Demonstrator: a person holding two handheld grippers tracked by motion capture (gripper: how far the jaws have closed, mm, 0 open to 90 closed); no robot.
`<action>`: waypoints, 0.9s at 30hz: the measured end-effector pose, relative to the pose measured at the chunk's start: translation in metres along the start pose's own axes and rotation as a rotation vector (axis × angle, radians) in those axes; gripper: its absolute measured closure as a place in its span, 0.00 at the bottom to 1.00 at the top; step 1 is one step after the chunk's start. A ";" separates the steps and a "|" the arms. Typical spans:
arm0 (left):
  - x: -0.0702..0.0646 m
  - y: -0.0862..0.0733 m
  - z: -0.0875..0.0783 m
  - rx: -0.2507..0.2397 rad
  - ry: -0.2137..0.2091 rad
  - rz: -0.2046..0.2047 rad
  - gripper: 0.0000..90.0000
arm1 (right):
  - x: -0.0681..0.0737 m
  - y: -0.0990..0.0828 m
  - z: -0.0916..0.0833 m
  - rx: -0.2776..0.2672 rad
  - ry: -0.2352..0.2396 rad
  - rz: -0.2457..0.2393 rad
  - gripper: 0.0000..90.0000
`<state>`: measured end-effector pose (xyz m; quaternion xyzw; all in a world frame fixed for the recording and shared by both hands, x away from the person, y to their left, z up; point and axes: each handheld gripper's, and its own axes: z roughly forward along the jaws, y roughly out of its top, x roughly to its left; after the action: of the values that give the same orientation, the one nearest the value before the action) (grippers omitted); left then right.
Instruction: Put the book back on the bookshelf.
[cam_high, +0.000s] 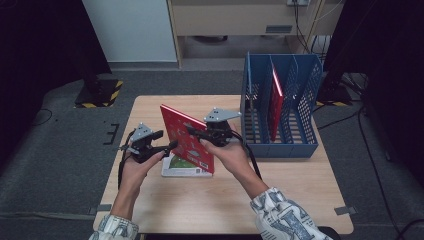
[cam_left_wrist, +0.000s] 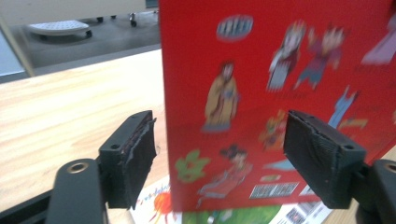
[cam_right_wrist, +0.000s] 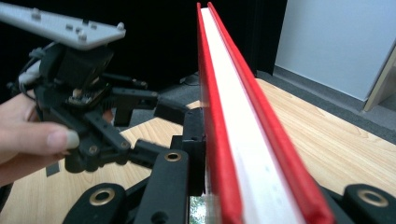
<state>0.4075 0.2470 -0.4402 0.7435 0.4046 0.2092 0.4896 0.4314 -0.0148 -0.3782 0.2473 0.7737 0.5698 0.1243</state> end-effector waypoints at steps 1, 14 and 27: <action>0.001 -0.003 0.000 0.007 0.005 0.004 0.26 | 0.000 0.000 0.000 -0.001 -0.001 0.000 0.87; 0.000 -0.030 0.009 0.121 0.029 0.035 0.19 | -0.002 -0.001 -0.001 -0.015 -0.023 0.022 0.88; 0.014 -0.051 0.012 0.195 0.055 -0.011 0.18 | -0.005 0.002 -0.010 -0.025 -0.051 0.022 0.88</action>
<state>0.4043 0.2618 -0.4919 0.7794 0.4404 0.1867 0.4046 0.4318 -0.0249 -0.3736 0.2687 0.7602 0.5745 0.1407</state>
